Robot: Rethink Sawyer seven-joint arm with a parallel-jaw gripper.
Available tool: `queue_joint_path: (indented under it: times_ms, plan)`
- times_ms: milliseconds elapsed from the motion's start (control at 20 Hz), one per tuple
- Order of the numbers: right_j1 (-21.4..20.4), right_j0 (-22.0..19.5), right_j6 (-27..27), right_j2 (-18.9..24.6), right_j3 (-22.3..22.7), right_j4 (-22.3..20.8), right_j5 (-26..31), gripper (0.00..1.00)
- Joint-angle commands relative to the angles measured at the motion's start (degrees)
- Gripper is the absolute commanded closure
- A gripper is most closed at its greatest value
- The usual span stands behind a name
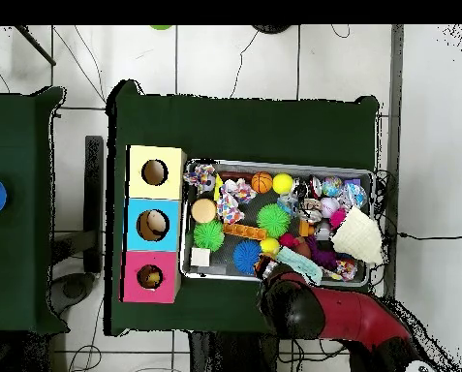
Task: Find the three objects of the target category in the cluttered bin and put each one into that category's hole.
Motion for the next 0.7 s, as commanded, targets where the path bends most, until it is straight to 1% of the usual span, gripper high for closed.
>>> queue_joint_path:
  times_ms: [50,150,250,300,400,700]
  plan:
    - [-0.9,-0.1,5.3,6.0,2.2,4.5,-2.0,0.00]
    - [0.7,-0.1,5.2,5.7,1.3,4.1,-3.3,0.00]
    - [3.0,1.3,5.7,3.5,-0.6,3.0,-5.1,0.00]
    - [4.9,2.4,6.2,1.5,-2.3,2.1,-6.4,0.00]
    - [7.1,3.2,6.4,0.0,-4.0,1.2,-8.7,0.00]
    - [8.9,4.7,6.6,-3.0,-5.0,0.7,-13.0,0.00]
